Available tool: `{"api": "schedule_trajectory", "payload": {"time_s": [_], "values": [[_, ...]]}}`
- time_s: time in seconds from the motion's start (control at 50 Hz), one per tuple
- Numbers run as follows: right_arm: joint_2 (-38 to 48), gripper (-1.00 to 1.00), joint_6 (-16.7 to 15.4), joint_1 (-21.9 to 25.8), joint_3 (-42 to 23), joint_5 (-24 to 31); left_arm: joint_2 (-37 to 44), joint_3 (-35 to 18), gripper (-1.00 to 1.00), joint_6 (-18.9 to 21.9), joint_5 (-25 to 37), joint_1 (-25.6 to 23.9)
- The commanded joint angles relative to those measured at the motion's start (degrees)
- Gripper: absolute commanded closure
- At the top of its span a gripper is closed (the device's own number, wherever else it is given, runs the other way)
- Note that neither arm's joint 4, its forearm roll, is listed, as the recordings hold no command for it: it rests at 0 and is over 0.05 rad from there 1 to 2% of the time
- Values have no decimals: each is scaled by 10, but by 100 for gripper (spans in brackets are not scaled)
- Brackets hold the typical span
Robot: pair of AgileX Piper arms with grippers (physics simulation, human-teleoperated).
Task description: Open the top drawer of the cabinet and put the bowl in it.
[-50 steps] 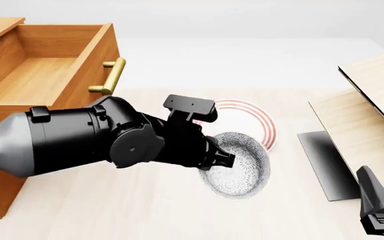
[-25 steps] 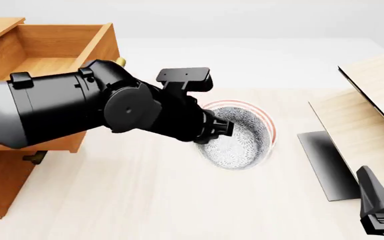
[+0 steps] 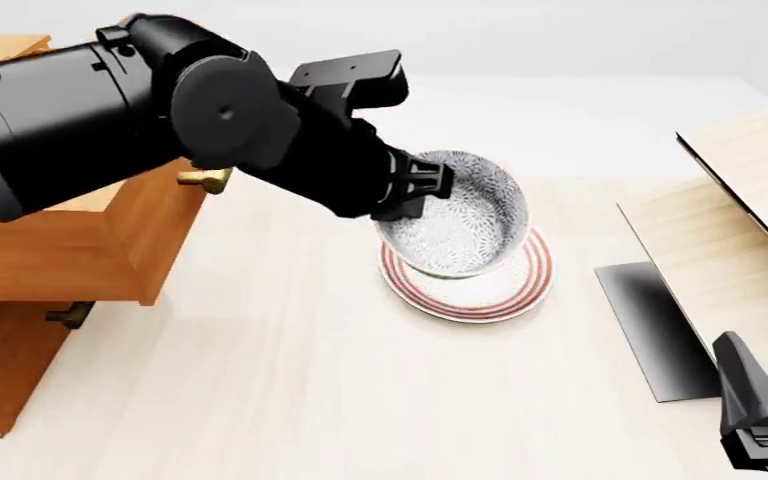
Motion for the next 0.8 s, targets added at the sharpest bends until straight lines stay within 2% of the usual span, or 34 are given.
{"api": "schedule_trajectory", "payload": {"time_s": [0.02,0.58,0.8], "values": [[-1,-100,0,0,0,0,-1,-56,100,16,48,18],[-1,-100,0,0,0,0,6,-190,100,39,141,71],[0,-100,0,0,0,0,5,-209,100,43,153,86]]}}
